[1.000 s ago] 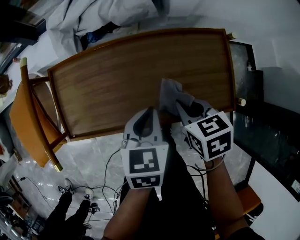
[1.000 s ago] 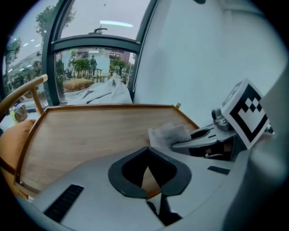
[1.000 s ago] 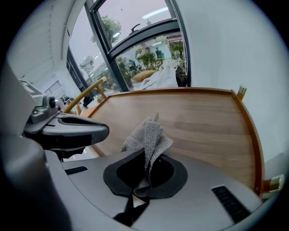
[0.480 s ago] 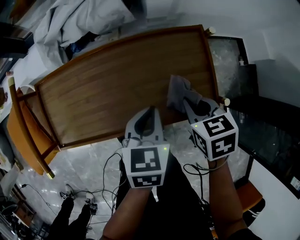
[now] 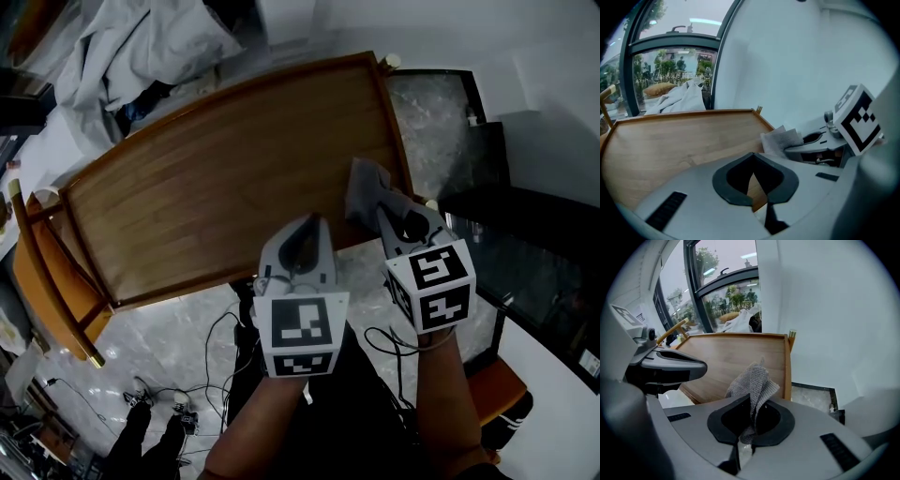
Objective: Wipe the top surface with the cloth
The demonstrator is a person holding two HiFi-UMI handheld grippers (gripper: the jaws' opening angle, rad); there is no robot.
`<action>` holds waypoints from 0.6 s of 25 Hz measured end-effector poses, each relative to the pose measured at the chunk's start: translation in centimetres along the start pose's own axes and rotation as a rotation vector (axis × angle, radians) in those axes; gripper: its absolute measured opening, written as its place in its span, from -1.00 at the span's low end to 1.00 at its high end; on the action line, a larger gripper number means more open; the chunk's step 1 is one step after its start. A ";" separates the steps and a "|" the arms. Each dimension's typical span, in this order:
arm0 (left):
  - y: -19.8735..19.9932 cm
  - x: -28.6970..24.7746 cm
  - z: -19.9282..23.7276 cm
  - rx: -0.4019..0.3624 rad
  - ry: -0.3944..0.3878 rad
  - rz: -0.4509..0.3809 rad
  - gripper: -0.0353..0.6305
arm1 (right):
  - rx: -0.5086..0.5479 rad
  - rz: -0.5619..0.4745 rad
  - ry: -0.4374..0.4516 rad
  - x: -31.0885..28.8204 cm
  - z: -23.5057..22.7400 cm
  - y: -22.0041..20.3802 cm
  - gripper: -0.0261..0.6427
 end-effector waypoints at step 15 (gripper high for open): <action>0.5 -0.9 -2.0 -0.037 -0.034 0.011 -0.86 | 0.042 0.001 -0.204 3.3 -1.9 -2.0 -0.84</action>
Point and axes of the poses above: the fingertips, and each gripper's own axes: x backward along the fingers, z to its left, y out of its top, the point moved 9 cm from there along x, backward along the fingers, and after that the axes turned 15 degrees about z, right-handed, at the moved point
